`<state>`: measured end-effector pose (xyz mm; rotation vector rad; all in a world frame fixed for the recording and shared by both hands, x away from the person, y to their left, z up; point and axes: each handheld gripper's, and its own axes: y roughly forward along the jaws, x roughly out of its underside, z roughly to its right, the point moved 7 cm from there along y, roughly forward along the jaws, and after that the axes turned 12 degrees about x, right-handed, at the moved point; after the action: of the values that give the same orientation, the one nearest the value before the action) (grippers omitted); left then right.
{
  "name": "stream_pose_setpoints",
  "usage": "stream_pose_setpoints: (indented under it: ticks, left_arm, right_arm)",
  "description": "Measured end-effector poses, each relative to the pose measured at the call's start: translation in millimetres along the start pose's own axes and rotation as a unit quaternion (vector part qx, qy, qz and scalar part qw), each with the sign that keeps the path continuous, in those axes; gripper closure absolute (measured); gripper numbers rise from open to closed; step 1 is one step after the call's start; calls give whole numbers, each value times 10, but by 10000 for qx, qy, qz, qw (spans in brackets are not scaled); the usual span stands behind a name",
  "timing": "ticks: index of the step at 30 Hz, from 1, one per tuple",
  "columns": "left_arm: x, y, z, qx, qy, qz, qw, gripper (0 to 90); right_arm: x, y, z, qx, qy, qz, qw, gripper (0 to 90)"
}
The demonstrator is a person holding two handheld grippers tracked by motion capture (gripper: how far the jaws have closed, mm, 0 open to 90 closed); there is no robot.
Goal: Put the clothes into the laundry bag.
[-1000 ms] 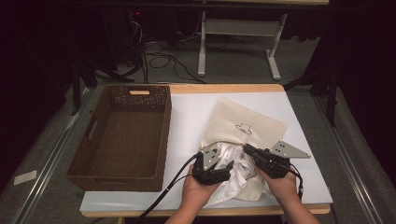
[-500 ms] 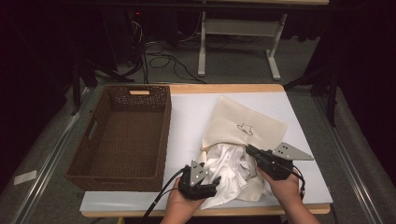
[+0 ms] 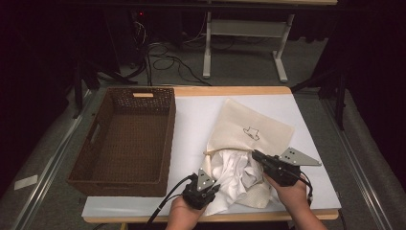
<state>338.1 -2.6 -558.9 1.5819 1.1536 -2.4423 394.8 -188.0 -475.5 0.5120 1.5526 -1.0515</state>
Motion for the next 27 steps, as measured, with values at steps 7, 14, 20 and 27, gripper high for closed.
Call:
stream_pose_setpoints:
  ticks: [7, 14, 20, 27]
  left_arm:
    - [-174, -123, 69, -80, 140, 492, 9987, 784]
    - [-246, -133, 6, -219, 69, 740, 9970, 788]
    - [-438, -180, 24, -248, 65, 1024, 9944, 790]
    - [-724, -169, 10, -321, 60, 1337, 9905, 791]
  right_arm:
    - [9, -10, 13, -50, 36, 8, 10000, 892]
    - [-16, 7, -16, -9, 23, 17, 10000, 892]
    - [-50, 29, -51, -70, 42, 56, 10000, 892]
    - [-54, 45, -76, -73, 80, 46, 9999, 892]
